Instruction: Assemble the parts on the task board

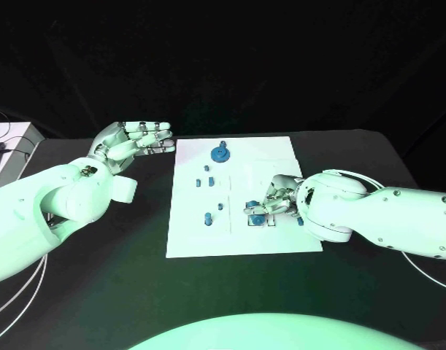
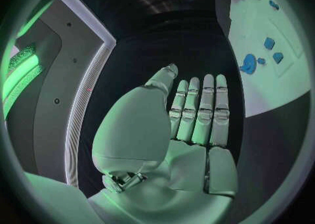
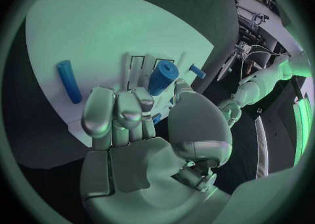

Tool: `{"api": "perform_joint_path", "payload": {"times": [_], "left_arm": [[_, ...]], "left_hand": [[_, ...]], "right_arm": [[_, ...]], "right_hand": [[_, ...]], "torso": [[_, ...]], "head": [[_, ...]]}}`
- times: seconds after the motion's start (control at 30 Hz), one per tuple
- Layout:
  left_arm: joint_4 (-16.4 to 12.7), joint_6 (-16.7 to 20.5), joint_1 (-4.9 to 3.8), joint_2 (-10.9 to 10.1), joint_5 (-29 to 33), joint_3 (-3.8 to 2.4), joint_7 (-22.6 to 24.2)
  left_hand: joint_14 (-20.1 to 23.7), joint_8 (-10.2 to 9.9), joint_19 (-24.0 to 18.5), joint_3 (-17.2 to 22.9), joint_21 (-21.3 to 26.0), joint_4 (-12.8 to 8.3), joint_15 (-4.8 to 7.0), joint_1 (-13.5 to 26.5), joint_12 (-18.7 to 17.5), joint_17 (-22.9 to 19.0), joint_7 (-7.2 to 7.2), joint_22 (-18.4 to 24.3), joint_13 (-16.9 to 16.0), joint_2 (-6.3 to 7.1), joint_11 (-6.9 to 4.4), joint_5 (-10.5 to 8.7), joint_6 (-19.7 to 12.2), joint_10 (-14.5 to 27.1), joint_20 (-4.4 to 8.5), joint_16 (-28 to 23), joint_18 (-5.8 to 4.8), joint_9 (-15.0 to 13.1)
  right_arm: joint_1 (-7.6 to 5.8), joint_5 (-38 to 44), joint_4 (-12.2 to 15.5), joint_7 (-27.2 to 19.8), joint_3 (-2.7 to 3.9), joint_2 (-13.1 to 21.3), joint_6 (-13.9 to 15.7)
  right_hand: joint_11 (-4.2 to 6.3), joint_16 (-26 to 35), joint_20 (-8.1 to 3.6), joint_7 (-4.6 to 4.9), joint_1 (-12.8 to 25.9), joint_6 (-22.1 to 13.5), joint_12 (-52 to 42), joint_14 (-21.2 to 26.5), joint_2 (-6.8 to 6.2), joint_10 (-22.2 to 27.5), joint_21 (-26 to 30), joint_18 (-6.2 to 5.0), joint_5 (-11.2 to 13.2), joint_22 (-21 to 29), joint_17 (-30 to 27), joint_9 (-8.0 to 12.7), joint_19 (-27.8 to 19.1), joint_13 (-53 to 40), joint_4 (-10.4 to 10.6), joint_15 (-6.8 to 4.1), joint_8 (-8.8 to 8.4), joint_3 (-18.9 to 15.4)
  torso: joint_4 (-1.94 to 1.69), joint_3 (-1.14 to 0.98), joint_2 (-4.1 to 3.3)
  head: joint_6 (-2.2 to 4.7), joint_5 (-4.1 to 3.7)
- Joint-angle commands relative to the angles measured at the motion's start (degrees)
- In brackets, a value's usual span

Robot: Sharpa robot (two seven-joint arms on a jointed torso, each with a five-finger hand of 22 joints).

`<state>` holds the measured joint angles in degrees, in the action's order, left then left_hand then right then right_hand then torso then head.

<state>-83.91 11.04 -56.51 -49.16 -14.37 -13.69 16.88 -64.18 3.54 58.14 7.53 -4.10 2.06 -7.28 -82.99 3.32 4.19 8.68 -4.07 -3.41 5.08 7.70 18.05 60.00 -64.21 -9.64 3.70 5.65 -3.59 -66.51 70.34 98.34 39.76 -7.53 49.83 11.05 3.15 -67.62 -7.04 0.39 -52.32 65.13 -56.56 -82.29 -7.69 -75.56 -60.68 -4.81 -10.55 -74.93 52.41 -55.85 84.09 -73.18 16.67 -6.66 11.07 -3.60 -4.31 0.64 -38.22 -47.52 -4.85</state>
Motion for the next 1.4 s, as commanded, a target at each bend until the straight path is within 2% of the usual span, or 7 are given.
{"api": "perform_joint_path", "payload": {"times": [0.03,0.3,0.6,0.87,0.97,1.17,1.4], "left_arm": [[-0.15,-0.88,0.01,0.06,0.29,-0.04,0.30],[-0.13,-0.80,0.01,0.05,0.29,-0.04,0.34],[-0.10,-0.76,0.01,-0.01,0.29,-0.04,0.35],[-0.05,-0.68,0.01,0.05,0.29,-0.04,0.28],[-0.06,-0.63,0.01,0.06,0.29,-0.04,0.26],[-0.03,-0.42,0.01,0.11,0.29,-0.04,0.13],[-0.01,-0.49,0.02,0.20,0.29,-0.04,0.14]], "left_hand": [[0.18,0.03,-0.48,0.05,0.13,0.12,0.14,-0.37,0.06,0.06,0.24,0.04,0.05,0.06,0.11,0.24,-0.16,0.11,-0.05,-0.21,-0.54,0.01],[0.17,0.04,-0.58,0.06,0.17,0.10,0.15,-0.40,0.06,0.06,0.23,0.06,0.05,0.05,0.10,0.23,-0.15,0.11,-0.08,-0.21,-0.56,0.01],[0.17,0.03,-0.63,0.08,0.16,0.09,0.14,-0.42,0.06,0.06,0.23,0.06,0.05,0.04,0.10,0.23,-0.17,0.10,-0.08,-0.21,-0.56,0.01],[0.17,0.03,-0.63,0.08,0.16,0.09,0.14,-0.42,0.06,0.06,0.23,0.06,0.05,0.04,0.10,0.23,-0.17,0.10,-0.08,-0.21,-0.56,0.01],[0.14,0.04,-0.64,0.14,0.14,0.09,0.16,-0.45,0.06,0.06,0.27,0.05,0.05,0.00,0.09,0.23,-0.12,0.07,-0.08,-0.20,-0.56,0.01],[0.13,0.04,-0.64,0.18,0.13,0.11,0.16,-0.45,0.06,0.06,0.32,0.05,0.05,-0.02,0.10,0.22,-0.11,0.08,-0.08,-0.21,-0.56,0.00],[0.11,0.04,-0.60,0.27,0.12,0.11,0.17,-0.48,0.05,0.05,0.31,0.04,0.06,-0.01,0.11,0.21,-0.10,0.08,-0.06,-0.21,-0.54,0.01]], "right_arm": [[0.10,1.11,0.26,-0.35,0.00,0.12,1.67],[0.25,1.36,1.28,-2.00,0.00,1.15,3.34],[0.29,-1.05,3.80,-7.48,0.04,4.29,5.14],[0.21,-3.25,5.59,-13.70,0.15,7.44,5.66],[0.19,-3.39,5.63,-15.03,0.18,8.25,4.90],[0.19,-3.47,5.37,-16.29,0.19,8.83,3.72],[0.30,-2.72,4.71,-15.63,0.19,8.19,4.09]], "right_hand": [[0.16,-0.22,-0.18,-0.08,1.15,0.53,-0.16,-0.31,0.07,-0.26,-0.38,1.13,0.44,-8.22,0.13,0.01,3.12,-0.06,0.04,0.18,-0.07,0.46],[0.21,-0.37,-0.22,-0.14,1.48,0.63,-0.35,-0.31,0.16,-0.43,-0.69,1.17,1.01,-8.27,0.35,-0.03,3.13,-0.18,0.02,0.15,0.02,0.67],[0.28,-0.61,-0.28,-0.23,-3.23,0.74,-0.56,-0.37,1.15,-0.62,-1.40,1.26,0.88,-8.40,0.67,-0.21,3.12,-0.33,-1.09,0.09,0.21,0.31],[0.32,-0.92,-0.43,-0.55,-6.72,0.98,-1.52,-0.38,4.45,-1.14,-2.47,1.39,-0.59,-8.56,1.02,-0.83,3.05,-0.91,-10.02,0.00,0.86,-1.57],[0.40,-0.83,-0.43,-0.58,-10.67,1.37,-1.85,-0.36,3.41,-1.32,-2.70,1.43,0.74,-8.60,0.87,-1.01,3.03,-1.13,-12.63,-0.12,1.14,1.64],[0.68,-0.72,-0.53,-0.77,-14.48,1.53,-2.13,-0.34,2.66,-1.49,-3.00,1.52,-6.96,-8.67,0.76,-0.77,3.00,-1.37,-15.22,-0.24,0.98,3.81],[0.85,-0.73,-0.68,-0.95,-15.57,1.91,-2.30,-0.36,4.37,-1.65,-3.19,1.60,-10.47,-8.70,0.81,0.25,3.00,-1.61,-18.31,-0.34,0.42,2.83]], "torso": [[-0.04,0.01,0.00],[-0.07,0.04,0.00],[0.05,0.01,0.01],[-0.02,-0.01,0.02],[-0.01,0.03,0.01],[0.06,-0.02,0.02],[-0.11,0.03,0.02]], "head": [[-0.03,-0.05],[-0.11,-0.03],[-0.12,0.00],[-0.15,-0.21],[-0.09,-0.22],[-0.08,-0.13],[-0.22,-0.17]]}}
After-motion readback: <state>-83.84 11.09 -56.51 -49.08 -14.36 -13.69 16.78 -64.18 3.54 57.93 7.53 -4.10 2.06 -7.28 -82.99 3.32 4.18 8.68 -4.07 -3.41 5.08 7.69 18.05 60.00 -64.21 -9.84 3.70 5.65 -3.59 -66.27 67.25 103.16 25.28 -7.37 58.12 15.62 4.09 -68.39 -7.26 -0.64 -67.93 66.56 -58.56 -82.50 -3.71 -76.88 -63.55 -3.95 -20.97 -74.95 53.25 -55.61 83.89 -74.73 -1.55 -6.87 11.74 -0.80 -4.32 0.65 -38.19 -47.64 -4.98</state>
